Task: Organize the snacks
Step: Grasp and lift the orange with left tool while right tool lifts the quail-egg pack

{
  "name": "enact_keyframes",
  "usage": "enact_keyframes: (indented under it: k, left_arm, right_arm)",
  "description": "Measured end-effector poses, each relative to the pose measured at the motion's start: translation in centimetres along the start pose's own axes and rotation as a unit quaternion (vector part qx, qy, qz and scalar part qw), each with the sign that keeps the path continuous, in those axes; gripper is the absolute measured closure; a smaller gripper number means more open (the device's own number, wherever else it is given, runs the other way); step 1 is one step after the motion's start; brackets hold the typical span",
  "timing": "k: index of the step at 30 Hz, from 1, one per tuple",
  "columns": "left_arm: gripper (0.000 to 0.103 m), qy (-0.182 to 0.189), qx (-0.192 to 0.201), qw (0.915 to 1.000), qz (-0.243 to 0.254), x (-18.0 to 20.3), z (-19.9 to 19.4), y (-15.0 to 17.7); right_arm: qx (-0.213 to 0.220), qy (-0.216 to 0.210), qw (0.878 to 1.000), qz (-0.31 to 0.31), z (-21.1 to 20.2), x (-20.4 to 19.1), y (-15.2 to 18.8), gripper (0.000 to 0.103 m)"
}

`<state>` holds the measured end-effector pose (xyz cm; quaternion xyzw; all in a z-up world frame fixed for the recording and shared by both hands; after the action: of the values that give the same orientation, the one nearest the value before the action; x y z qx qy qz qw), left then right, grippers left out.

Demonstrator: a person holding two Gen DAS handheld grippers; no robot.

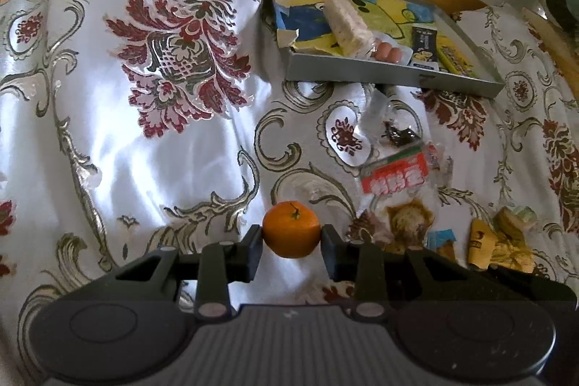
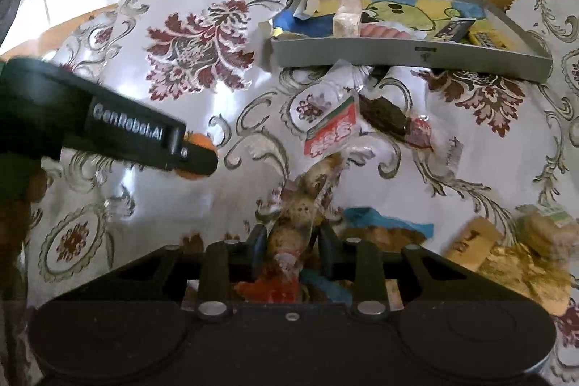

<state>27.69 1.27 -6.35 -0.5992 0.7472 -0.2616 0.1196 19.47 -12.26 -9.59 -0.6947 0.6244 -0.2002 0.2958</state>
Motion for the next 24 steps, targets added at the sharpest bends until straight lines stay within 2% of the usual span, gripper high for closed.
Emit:
enact_keyframes:
  k: [5,18,24]
  left_arm:
    - [0.065,-0.005,0.005,1.0,0.003,0.6,-0.8,0.7]
    - [0.065,0.001,0.031,0.9993,-0.022,2.2,-4.4,3.1]
    - [0.065,0.0,0.065,0.9974,-0.031,2.9,-6.2,4.2]
  right_arm:
    - [-0.013,0.0,1.0,-0.003,-1.6,0.0,1.3,0.072]
    - [0.003,0.027,0.999,-0.035,-6.2,0.4,3.1,0.077]
    - [0.025,0.038,0.998,-0.051,-8.0,0.4,3.4,0.077]
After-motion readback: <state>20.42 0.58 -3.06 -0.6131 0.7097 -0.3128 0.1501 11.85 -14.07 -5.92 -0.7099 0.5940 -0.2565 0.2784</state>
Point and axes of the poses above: each gripper's, at about its wrist camera, not at the fingertips, and z roughly the way its jaws point, x to its right, y to its underside, the point moved 1 cm from there along z, roughly the way its jaws point, and after that the axes turned 8 degrees about -x, right-handed, at the moved point
